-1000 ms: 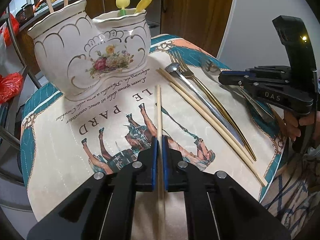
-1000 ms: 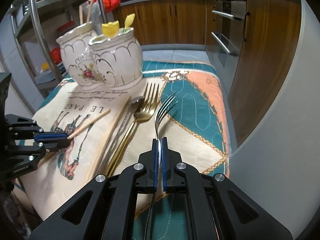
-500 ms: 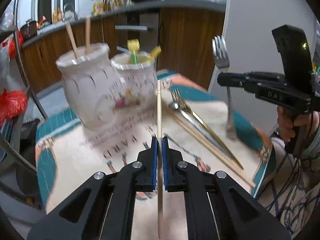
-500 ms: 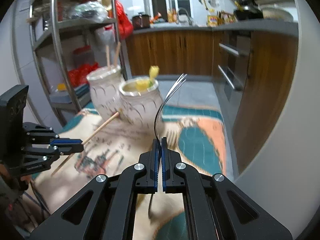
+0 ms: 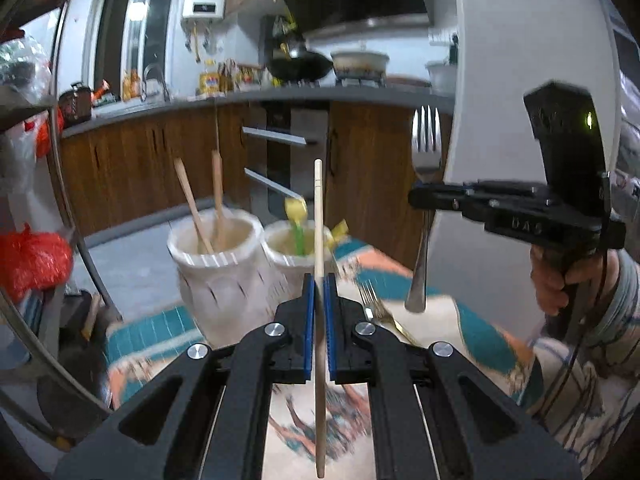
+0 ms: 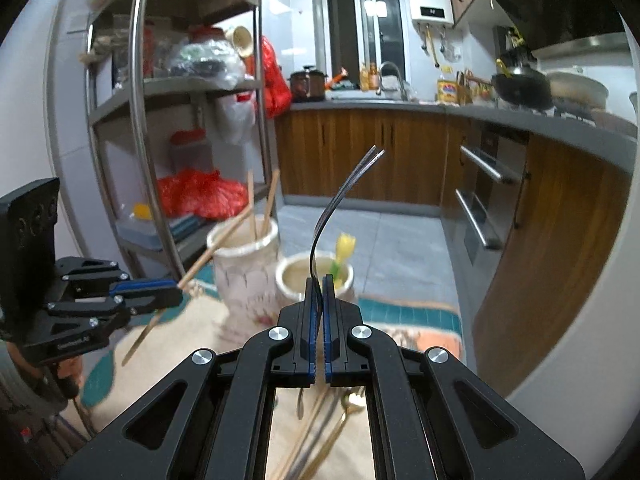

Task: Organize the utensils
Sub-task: 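Carry the fork over the small holder while the left tool carries the chopstick over the large one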

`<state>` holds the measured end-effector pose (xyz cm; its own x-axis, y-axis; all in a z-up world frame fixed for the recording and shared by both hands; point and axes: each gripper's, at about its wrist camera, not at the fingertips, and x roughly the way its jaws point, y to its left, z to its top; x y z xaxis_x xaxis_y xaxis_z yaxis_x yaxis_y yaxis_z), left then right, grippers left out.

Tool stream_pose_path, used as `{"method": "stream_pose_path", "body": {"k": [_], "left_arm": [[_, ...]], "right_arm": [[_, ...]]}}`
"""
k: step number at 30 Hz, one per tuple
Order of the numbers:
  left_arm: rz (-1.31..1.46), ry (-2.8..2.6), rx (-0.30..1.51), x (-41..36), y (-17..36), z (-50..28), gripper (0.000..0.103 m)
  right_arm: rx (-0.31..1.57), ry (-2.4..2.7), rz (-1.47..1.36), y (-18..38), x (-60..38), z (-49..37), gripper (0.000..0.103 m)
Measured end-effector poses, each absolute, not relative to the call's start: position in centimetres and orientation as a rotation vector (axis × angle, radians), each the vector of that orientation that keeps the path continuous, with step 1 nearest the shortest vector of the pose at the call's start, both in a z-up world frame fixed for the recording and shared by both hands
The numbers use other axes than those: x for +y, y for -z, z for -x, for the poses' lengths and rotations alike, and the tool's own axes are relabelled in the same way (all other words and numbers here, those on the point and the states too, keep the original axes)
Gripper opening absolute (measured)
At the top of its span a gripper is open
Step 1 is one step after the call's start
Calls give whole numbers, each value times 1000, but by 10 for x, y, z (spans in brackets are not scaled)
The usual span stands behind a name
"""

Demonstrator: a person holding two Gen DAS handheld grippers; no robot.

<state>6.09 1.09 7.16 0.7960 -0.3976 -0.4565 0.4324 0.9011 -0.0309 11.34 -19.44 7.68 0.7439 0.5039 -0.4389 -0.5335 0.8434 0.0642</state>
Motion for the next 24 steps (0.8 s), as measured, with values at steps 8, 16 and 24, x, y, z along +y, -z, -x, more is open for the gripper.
{"method": "stream_pose_path", "body": {"k": [8,16,24], "left_arm": [[-10,406,345,34,-113,-105,5],[83,413,251,49,-119,-152,5],[65,356,159,40,-102,-169,5]], "right_arm": [[379,-574,-6,-117,-192,-137,4],[340,-527,-41,-124,-181,-168,4],[352,-528,-39,-106,-164,-191,4]]}}
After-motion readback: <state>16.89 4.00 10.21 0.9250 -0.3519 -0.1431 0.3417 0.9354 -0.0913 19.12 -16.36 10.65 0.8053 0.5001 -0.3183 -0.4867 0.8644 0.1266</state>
